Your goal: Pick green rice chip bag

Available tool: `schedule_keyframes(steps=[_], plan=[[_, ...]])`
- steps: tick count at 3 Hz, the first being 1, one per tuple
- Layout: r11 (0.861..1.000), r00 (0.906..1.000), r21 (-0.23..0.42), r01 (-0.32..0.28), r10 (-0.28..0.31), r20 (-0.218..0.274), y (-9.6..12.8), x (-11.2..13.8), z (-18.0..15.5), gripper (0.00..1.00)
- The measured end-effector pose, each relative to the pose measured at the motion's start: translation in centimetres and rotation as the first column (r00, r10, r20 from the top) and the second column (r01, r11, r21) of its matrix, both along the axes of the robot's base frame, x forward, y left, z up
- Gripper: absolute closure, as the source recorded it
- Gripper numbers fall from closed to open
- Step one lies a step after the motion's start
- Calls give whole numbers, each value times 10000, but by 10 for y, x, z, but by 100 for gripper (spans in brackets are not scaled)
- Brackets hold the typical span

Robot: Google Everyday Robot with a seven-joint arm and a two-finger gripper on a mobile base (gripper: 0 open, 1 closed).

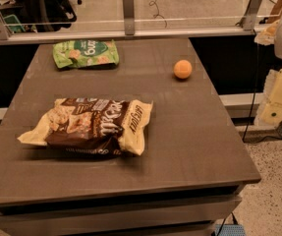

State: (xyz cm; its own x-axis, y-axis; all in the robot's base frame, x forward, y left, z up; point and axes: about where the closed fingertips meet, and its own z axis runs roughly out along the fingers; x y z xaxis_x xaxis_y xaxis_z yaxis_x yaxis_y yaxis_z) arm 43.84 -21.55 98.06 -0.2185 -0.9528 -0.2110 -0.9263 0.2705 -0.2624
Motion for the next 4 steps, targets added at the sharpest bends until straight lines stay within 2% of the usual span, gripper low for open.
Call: schedule_keyframes(steps=[1,2,3,4], plan=[[10000,10000,0,0,0,2,0,0,0,0],[9985,9990,447,-330,317,308,7,10,1,0],[9818,9869,1328,-1359,1225,1046,41,43,2,0],[9339,9539,2325,-2715,2290,1941,96,81,-1,0]])
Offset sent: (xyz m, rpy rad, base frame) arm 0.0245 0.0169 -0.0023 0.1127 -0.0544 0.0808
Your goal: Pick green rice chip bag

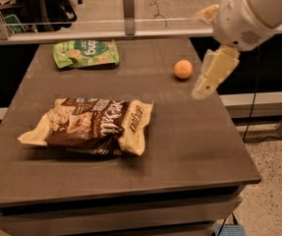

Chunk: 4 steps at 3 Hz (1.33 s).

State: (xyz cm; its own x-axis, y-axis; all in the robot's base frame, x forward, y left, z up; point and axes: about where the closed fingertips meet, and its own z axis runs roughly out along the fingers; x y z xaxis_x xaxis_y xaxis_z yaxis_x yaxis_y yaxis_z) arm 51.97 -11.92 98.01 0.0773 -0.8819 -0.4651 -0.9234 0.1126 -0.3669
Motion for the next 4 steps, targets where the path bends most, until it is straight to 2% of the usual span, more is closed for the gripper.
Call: schedule_keyframes(steps=[1,2,3,4], plan=[[9852,9912,1155,-1265,1210,528,73,25,-2,0],[9845,9911,1205,-1277,1222,523,73,25,-2,0],[9729,9858,1617,-1654,1584,554,103,42,-14,0],[9648,9820,1844,-1874,1796,583,148,73,-31,0]])
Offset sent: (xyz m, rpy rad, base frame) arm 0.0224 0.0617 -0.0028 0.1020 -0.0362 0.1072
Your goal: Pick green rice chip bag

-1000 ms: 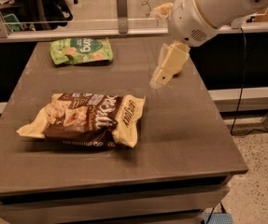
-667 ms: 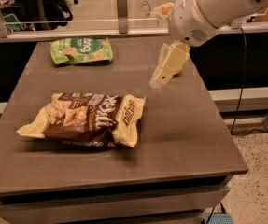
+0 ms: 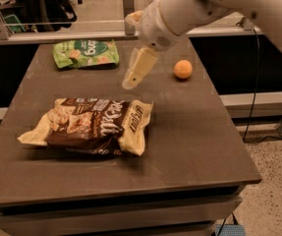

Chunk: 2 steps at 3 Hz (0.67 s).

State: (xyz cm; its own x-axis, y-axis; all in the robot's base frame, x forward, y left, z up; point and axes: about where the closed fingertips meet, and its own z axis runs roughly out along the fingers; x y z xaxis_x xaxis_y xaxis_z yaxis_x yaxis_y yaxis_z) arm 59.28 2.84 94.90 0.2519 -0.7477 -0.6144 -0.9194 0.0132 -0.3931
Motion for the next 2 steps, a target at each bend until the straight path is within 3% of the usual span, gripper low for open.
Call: schedule_keyframes(steps=[2], plan=[[9997,9998,100,205,-205,54,90,79,-49,0]])
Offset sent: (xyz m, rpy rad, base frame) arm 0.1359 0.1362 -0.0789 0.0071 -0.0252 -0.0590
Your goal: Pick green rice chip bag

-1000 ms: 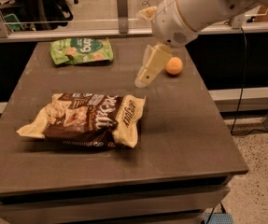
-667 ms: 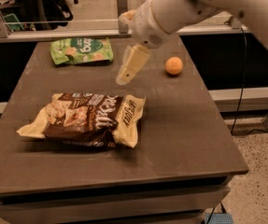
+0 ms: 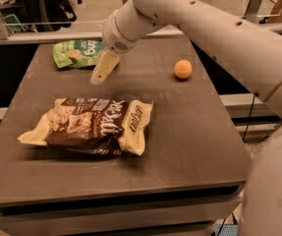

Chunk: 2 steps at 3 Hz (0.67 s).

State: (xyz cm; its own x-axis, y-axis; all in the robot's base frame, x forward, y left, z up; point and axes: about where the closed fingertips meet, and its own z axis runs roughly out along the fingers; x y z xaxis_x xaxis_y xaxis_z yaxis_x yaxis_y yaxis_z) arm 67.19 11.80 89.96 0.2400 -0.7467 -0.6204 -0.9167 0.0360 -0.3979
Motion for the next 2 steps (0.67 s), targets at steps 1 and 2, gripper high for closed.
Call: schedule_keyframes(steps=[1,2], plan=[[9996,9995,-113,241,-239,226,30,39,-19,0],[9982,9979,-333,501,-487,438,48,80,-34,0]])
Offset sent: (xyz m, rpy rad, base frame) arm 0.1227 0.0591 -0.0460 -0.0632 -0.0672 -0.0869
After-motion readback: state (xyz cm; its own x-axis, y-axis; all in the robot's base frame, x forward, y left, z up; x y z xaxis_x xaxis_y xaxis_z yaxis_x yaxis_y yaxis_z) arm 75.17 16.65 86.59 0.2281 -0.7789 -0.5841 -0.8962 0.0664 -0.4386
